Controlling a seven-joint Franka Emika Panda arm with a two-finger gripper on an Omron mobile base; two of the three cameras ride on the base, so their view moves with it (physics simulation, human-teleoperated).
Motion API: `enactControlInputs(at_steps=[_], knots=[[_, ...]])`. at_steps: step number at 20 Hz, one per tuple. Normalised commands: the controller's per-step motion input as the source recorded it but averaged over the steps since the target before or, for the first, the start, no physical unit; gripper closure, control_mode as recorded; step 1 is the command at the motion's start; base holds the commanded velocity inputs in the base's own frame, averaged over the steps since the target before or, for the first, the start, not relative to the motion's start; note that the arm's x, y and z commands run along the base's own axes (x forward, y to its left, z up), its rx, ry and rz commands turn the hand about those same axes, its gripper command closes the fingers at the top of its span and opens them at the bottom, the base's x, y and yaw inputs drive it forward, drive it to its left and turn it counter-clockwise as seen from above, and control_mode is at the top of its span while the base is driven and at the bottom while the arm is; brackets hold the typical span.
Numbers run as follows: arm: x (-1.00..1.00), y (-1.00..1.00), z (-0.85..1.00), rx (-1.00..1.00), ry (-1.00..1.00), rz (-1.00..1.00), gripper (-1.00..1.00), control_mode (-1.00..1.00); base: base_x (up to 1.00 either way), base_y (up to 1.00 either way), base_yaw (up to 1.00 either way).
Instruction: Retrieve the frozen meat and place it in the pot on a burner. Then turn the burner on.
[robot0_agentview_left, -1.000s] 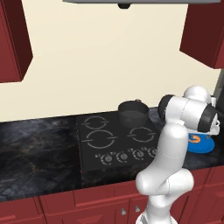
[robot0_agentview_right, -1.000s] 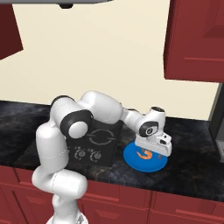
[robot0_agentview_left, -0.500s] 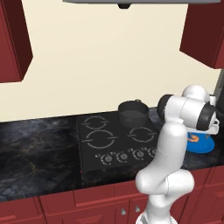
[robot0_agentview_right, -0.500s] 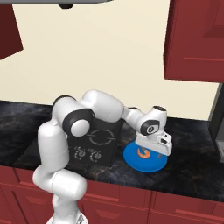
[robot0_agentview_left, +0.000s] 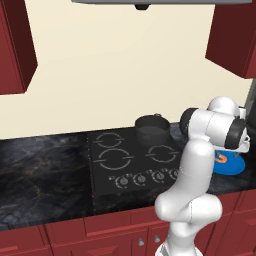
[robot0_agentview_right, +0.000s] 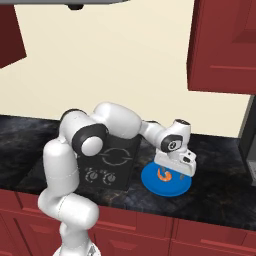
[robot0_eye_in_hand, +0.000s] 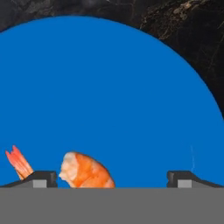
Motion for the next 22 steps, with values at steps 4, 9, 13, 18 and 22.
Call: enactControlInputs(at_steps=[4,9,13,18,22], knots=[[-0.03,0.1,0.06,0.0,0.0,-0.06,-1.0,-1.0,0.0,0.0,0.0],[-0.01,0.3,0.03,0.0,0.0,-0.15,-1.0,-1.0,0.0,0.0,0.0],[-0.3,0.04,0.0,0.0,0.0,-0.18,-1.0,-1.0,0.0,0.0,0.0],[-0.27,0.0,0.0,0.0,0.0,-0.15,-1.0,-1.0,0.0,0.0,0.0],[-0.08,0.0,0.0,0.0,0.0,-0.1,-1.0,-1.0,0.0,0.0,0.0]])
